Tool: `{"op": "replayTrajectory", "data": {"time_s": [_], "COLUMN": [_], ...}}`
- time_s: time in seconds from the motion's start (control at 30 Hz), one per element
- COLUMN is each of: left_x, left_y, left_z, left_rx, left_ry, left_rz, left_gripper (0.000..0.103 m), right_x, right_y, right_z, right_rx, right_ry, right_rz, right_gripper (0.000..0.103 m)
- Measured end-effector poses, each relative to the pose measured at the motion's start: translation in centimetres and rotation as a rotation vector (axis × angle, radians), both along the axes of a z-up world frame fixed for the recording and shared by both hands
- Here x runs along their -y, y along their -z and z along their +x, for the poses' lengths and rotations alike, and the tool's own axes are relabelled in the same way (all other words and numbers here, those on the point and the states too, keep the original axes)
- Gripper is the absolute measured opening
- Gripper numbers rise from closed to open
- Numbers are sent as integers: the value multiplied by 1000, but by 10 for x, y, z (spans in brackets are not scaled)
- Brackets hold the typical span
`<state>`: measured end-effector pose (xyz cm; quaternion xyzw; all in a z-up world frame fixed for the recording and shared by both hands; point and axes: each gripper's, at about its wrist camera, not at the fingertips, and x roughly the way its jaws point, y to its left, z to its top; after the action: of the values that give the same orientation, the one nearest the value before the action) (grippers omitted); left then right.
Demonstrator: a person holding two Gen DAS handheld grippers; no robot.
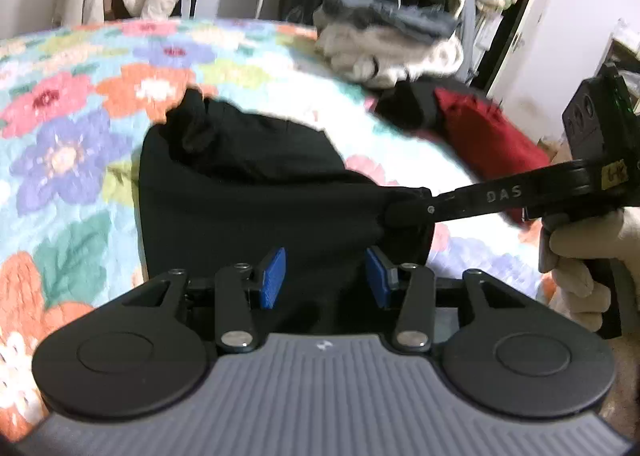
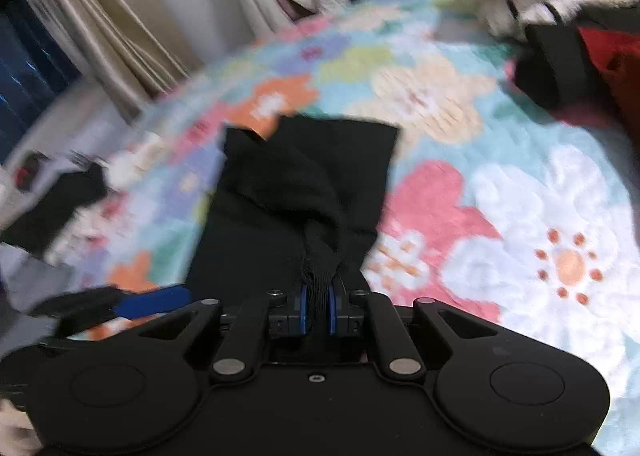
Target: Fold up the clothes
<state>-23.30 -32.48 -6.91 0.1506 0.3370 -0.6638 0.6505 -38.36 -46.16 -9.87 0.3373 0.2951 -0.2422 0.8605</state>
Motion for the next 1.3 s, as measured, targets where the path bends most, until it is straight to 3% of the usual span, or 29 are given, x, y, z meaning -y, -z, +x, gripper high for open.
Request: {"op": "replayTrajectory", "data": {"time_s": [0.17, 0.23, 0.33, 0.4, 0.5, 0.6, 0.7, 0.87, 1.0, 1.07, 1.13, 1.2, 1.3], "left_x": [13, 15, 14, 10, 6, 9, 16, 24, 26, 28, 33, 35, 33], "left_y": [19, 25, 17, 8, -4, -8, -1, 11, 18, 22, 25, 26, 27], "left_z": [-19, -23, -16, -6, 15, 33, 48, 64, 73, 77, 79, 81, 88], "left_rx": [62, 78, 34, -32, -98, -87, -71, -59, -77, -75, -31, 15, -9], "left_ry": [72, 70, 65, 50, -14, -88, -154, -218, -238, -241, -258, -269, -285], "left_rz": [95, 110, 87, 52, -11, -34, -27, -14, -1, -5, -13, -18, -25], "left_gripper": [50, 50, 50, 51, 53, 54, 54, 54, 54, 54, 54, 54, 54], "right_x": [-9, -8, -5, -9, -12, -2, 16, 42, 67, 67, 59, 53, 57], "right_y": [6, 11, 2, -14, -41, -65, -72, -35, -9, -6, -4, -4, -12], "right_z": [19, 20, 12, 3, -8, -1, 28, 84, 104, 110, 119, 126, 122], "right_rx": [-157, -189, -157, -119, -41, 44, 40, -38, 5, 21, 13, 5, 27], "right_ry": [-57, -58, -34, -15, -11, -101, -189, -324, -316, -344, -377, -415, -384], "right_rz": [-74, -70, -57, -99, -186, -235, -279, -359, -226, -224, -274, -354, -392], "right_gripper": [13, 20, 32, 48, 50, 50, 55, 55, 55, 55, 50, 5, 5]}}
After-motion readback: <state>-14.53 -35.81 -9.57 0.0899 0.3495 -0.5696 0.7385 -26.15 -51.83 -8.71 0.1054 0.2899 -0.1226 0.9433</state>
